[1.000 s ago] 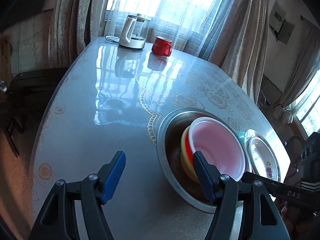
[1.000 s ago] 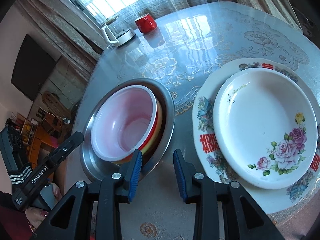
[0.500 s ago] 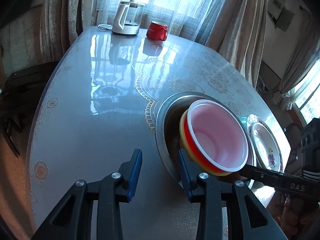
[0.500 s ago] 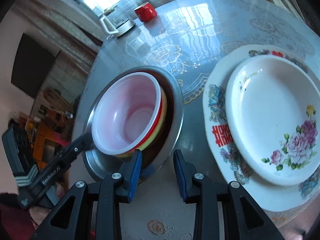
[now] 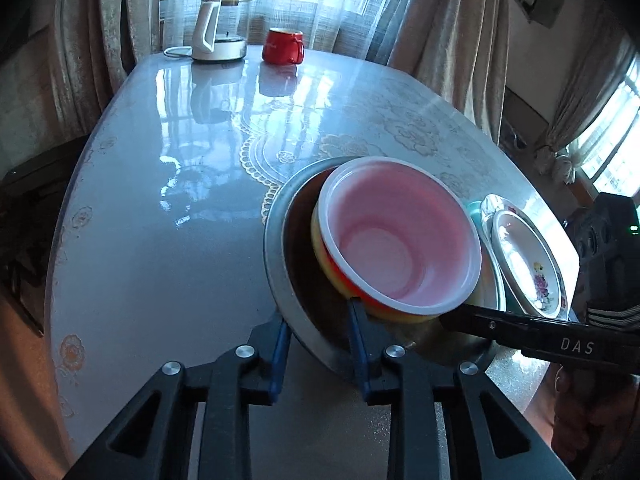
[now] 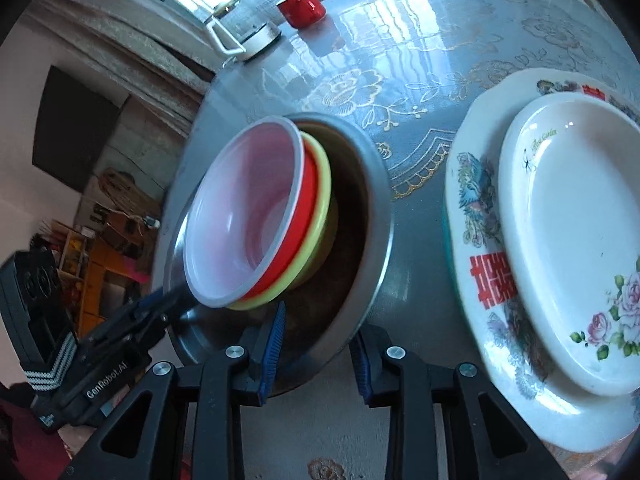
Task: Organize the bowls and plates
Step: 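Lift the nested steel bowl with both grippers and carry it over the plate stack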
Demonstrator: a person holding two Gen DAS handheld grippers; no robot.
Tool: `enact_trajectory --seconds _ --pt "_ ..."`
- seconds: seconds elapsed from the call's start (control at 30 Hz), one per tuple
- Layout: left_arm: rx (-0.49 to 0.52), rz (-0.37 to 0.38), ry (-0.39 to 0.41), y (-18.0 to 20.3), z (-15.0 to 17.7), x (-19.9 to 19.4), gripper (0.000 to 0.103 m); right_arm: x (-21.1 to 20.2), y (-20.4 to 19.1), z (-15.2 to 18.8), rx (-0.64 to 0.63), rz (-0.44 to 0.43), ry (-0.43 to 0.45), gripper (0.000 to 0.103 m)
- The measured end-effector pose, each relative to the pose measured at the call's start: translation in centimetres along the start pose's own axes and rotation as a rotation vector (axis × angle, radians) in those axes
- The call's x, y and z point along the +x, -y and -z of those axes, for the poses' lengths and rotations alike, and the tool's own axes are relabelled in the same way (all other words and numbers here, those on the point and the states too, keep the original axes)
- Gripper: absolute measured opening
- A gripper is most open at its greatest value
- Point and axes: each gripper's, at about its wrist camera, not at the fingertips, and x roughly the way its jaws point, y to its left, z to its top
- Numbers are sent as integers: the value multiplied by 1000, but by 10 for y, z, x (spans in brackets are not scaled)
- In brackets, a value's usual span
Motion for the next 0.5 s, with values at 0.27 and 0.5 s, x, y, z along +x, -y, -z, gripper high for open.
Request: enact_trajectory --seconds 0.27,0.5 --pt "13 19 94 9 12 -14 27 -6 -8 7 -64 55 69 26" --pt "26 26 159 16 10 -22 27 -23 -9 12 -87 62 125 25"
